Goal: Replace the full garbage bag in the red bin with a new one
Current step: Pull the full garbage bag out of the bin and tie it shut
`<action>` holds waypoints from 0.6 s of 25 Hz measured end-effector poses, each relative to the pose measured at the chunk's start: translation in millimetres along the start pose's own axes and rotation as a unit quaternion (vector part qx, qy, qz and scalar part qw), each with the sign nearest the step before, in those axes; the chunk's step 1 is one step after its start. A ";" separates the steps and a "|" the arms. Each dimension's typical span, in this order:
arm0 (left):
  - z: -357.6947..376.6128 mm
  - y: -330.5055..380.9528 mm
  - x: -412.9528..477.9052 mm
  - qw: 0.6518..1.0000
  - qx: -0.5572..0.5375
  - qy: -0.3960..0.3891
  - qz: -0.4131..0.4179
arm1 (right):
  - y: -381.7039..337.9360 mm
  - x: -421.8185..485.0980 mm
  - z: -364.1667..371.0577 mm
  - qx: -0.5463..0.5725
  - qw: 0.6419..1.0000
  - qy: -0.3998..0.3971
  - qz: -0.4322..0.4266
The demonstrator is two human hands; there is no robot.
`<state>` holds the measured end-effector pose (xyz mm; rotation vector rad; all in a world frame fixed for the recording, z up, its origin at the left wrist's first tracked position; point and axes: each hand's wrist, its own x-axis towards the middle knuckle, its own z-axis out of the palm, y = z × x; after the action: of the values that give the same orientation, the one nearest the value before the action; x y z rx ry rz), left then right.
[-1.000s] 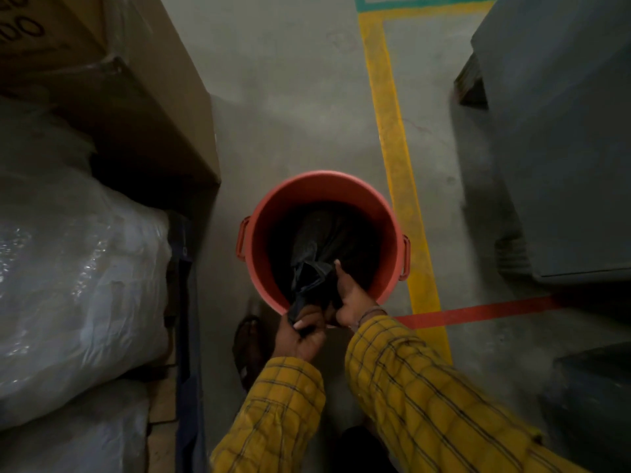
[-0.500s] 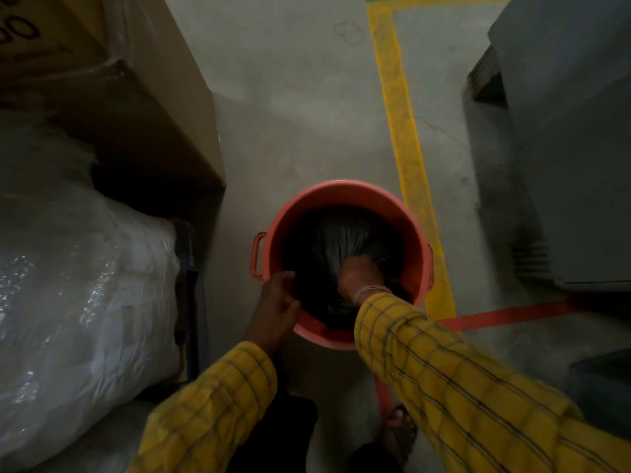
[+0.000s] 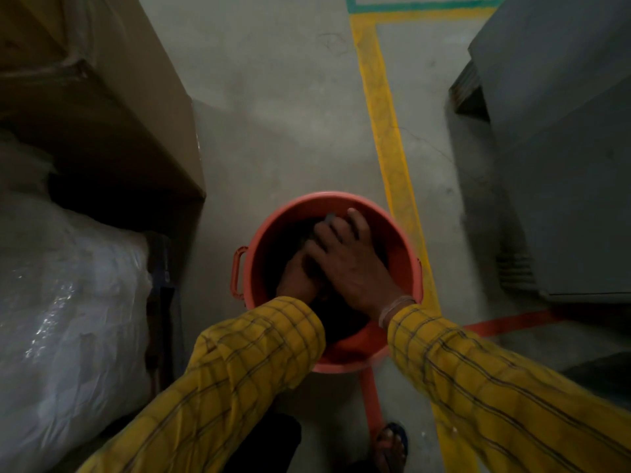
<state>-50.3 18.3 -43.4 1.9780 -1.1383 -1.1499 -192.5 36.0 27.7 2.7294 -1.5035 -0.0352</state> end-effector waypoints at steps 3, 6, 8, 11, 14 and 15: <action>8.2 9.0 -22.0 0.996 -0.024 -0.058 -0.065 | -23.8 -24.9 9.8 0.166 0.935 0.022 0.313; 6.6 6.1 -41.7 0.943 -0.245 -0.067 -0.215 | -51.9 -30.5 21.6 0.598 0.479 -0.129 0.630; 11.8 -1.8 -68.9 0.915 -0.290 -0.041 -0.278 | -65.9 -27.6 29.8 0.725 0.242 -0.185 0.618; 0.6 -18.9 -89.6 0.696 -0.568 0.028 -0.439 | -67.6 -11.8 47.7 0.750 0.209 -0.107 0.619; -9.3 -22.2 -104.7 0.596 -0.618 0.029 -0.512 | -62.3 2.1 62.6 0.743 0.190 -0.123 0.630; -18.2 -17.4 -107.2 0.694 -0.533 0.014 -0.484 | -58.0 5.6 64.9 0.713 0.243 -0.160 0.638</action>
<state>-55.9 121.9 -6.8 1.4538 0.7532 -1.6644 -142.6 61.5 -39.1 0.1957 1.5323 -0.4683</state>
